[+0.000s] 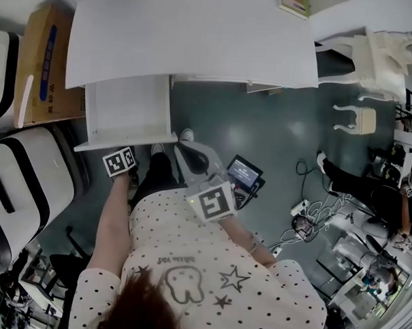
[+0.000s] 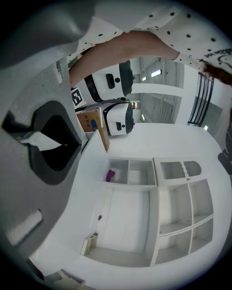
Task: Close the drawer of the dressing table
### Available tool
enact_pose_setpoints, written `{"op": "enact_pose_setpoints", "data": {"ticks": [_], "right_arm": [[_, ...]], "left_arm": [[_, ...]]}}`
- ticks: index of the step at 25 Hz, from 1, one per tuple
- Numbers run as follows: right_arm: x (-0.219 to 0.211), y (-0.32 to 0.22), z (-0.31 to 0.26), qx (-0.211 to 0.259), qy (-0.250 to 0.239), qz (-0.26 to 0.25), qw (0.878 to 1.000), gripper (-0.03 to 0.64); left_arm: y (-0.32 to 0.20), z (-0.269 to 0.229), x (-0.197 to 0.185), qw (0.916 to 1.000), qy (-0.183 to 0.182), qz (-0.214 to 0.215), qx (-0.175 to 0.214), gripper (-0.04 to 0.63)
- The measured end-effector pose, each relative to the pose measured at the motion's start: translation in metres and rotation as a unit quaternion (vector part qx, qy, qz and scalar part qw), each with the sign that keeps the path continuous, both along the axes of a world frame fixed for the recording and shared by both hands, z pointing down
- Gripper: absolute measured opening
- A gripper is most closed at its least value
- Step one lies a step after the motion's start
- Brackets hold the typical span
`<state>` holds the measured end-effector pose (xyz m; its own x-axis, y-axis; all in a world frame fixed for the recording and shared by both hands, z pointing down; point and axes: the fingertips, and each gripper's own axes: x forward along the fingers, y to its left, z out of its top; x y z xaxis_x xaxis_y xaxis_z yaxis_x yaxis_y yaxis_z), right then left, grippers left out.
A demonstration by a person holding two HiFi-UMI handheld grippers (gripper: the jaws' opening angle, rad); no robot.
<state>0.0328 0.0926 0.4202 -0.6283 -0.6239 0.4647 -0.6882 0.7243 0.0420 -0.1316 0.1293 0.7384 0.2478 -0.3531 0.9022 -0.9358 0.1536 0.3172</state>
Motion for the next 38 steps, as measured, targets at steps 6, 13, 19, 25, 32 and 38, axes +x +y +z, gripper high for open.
{"op": "enact_pose_setpoints", "data": {"ticks": [6, 13, 19, 25, 32, 38], "right_arm": [[0.045, -0.037, 0.000, 0.011, -0.006, -0.001, 1.000, 0.000], [0.041, -0.049, 0.006, -0.003, -0.003, -0.035, 0.999, 0.000], [0.014, -0.061, -0.006, 0.000, 0.006, -0.043, 0.999, 0.000], [0.000, -0.071, -0.003, -0.003, 0.011, -0.017, 1.000, 0.000], [-0.010, -0.077, -0.004, -0.004, 0.011, -0.006, 1.000, 0.000], [-0.015, -0.077, -0.002, -0.006, 0.014, 0.008, 1.000, 0.000]], "left_arm": [[-0.018, 0.000, 0.008, 0.9994, -0.030, -0.015, 0.007, 0.069], [-0.027, 0.001, 0.012, 0.9987, -0.042, -0.025, 0.018, 0.069], [-0.030, -0.003, 0.017, 0.9994, -0.024, 0.023, 0.011, 0.069], [-0.035, -0.001, 0.017, 0.9964, -0.022, 0.082, 0.004, 0.067], [-0.042, -0.008, 0.015, 0.9936, -0.024, 0.110, 0.011, 0.069], [-0.045, -0.008, 0.017, 0.9913, -0.016, 0.130, 0.016, 0.072]]}}
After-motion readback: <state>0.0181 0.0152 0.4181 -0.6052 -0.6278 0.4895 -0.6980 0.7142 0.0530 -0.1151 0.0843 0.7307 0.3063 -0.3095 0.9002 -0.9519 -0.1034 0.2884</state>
